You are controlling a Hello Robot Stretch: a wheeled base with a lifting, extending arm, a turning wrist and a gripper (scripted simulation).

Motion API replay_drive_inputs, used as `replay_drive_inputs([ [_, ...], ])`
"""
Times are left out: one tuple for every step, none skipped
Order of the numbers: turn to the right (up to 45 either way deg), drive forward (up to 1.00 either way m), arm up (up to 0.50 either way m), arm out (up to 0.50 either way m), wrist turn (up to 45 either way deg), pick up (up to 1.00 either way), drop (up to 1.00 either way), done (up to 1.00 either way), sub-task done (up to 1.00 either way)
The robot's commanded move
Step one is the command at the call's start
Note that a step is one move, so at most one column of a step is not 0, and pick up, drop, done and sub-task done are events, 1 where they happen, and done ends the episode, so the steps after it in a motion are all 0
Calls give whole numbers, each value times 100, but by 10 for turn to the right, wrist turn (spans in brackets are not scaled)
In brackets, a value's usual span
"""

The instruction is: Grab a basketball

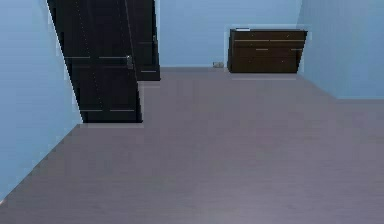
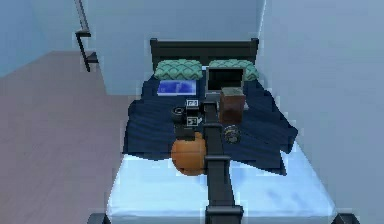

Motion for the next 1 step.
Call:
replay_drive_inputs([
  [0, 0, -30, 0, 0, 0, 0, 0, 0],
])
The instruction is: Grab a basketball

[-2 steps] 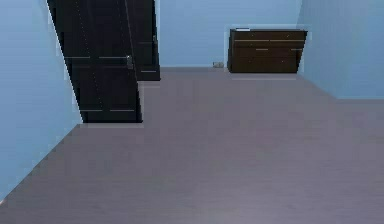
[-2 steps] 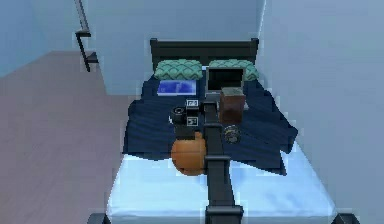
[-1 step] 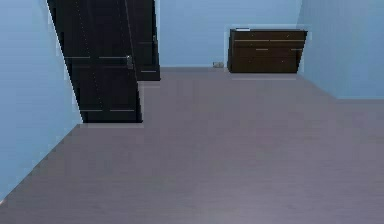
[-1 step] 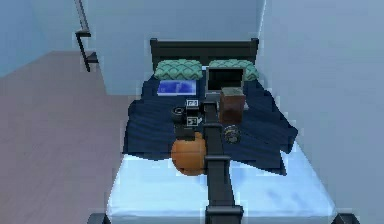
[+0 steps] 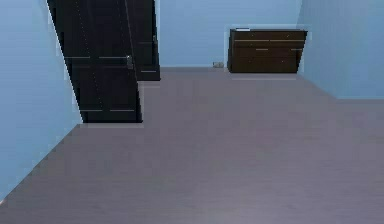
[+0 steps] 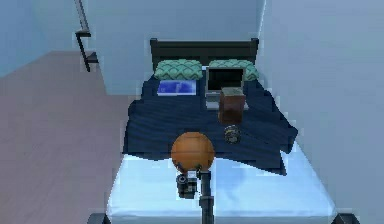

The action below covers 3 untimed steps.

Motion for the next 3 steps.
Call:
replay_drive_inputs([
  [0, 0, 0, 0, 0, 100, 0, 0, 0],
  [0, 0, 10, 0, 0, 0, 0, 0, 0],
  [0, 0, 0, 0, 0, 0, 0, 100, 0],
])
